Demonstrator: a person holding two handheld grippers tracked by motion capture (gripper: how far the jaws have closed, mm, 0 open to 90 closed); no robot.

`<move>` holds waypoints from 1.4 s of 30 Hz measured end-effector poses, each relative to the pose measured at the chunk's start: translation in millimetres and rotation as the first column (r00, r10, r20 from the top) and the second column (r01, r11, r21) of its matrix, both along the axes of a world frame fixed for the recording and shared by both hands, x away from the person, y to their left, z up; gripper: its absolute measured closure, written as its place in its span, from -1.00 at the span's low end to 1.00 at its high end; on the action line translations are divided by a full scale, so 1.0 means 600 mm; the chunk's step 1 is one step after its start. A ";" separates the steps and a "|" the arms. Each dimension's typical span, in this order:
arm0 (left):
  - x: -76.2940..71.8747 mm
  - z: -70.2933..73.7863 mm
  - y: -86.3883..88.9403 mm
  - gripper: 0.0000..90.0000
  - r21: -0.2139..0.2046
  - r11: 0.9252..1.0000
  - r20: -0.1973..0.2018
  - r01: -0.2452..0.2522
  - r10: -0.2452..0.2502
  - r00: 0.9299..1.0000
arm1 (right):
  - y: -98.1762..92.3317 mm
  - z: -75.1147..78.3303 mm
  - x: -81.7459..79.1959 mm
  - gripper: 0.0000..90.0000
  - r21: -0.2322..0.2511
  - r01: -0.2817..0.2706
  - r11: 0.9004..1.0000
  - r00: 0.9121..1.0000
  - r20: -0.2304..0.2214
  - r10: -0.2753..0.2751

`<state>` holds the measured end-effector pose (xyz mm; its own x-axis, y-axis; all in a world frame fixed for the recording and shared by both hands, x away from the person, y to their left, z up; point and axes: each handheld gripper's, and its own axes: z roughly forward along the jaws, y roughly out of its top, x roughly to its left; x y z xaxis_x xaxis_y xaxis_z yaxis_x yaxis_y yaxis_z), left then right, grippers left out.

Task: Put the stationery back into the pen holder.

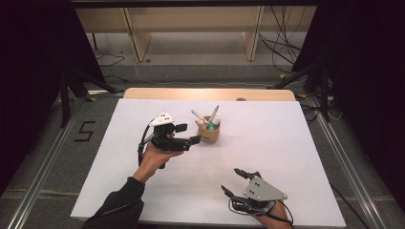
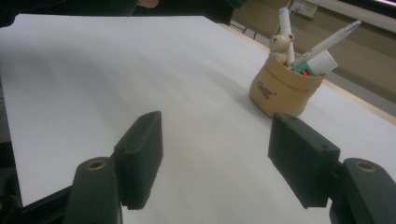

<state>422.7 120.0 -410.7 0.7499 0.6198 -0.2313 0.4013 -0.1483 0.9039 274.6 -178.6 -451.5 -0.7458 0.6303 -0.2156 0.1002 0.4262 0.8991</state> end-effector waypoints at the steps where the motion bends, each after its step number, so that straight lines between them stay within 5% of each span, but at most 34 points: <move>1: -0.002 -0.001 0.001 -0.57 0.001 1.000 0.003 0.002 -0.002 1.000 | -0.001 0.000 0.001 -0.20 0.011 0.004 1.000 1.000 -0.009 -0.004; 9: -0.022 -0.010 0.012 -0.57 0.024 0.999 0.007 0.025 -0.025 1.000 | -0.012 0.003 0.008 -0.20 0.081 0.022 0.996 0.998 -0.064 -0.017; 23: -0.061 -0.021 0.042 -0.58 0.015 0.998 0.031 0.053 -0.053 0.998 | -0.023 0.001 0.016 -0.24 0.130 0.035 0.991 0.991 -0.135 -0.017; 42: -0.106 -0.052 0.072 -0.59 0.020 0.996 0.029 0.087 -0.087 0.996 | -0.044 0.000 0.016 -0.31 0.177 0.067 0.982 0.984 -0.172 -0.036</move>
<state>359.1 163.1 -442.1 0.8075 0.5561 -0.1968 0.3591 -0.1988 0.9119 284.4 -205.0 -451.7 -0.7271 0.6859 0.0304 0.2730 0.2482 0.9295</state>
